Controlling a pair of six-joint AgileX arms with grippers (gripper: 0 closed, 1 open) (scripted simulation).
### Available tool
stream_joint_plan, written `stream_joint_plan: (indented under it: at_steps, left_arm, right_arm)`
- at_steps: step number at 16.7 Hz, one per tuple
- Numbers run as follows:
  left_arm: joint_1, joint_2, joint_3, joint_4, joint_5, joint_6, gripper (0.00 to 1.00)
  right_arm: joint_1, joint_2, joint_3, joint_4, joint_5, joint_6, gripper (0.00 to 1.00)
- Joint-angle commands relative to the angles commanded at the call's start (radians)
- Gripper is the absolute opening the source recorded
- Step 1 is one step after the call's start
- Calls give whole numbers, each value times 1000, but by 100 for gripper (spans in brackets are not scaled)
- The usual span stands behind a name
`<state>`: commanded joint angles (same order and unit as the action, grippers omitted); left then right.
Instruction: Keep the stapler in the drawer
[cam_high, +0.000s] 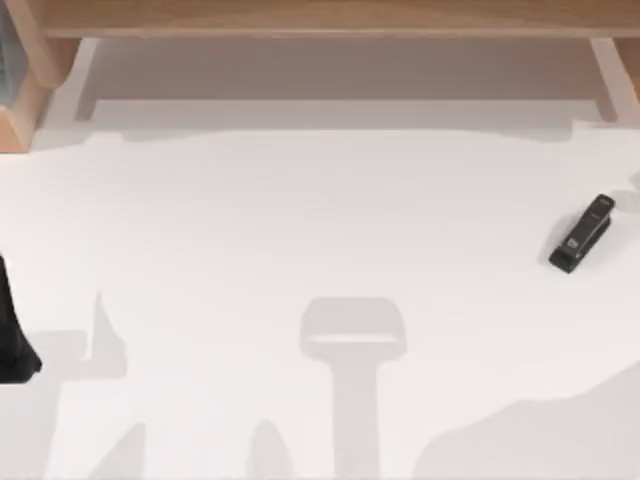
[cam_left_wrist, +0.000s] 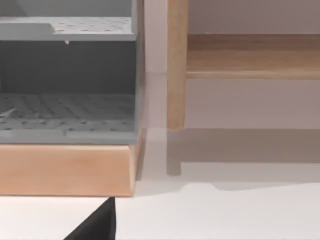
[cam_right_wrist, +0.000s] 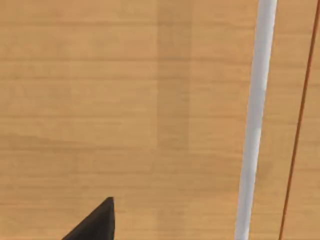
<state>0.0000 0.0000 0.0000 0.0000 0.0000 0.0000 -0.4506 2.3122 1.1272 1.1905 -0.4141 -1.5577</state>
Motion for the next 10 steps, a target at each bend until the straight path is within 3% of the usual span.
stream_joint_plan:
  at_steps: [9,10]
  left_arm:
    - [0,0,0,0,0,0,100]
    - [0,0,0,0,0,0,100]
  right_arm:
    - [15,41,87,-46,16,-1,100]
    - [15,41,87,-46,16,-1,92]
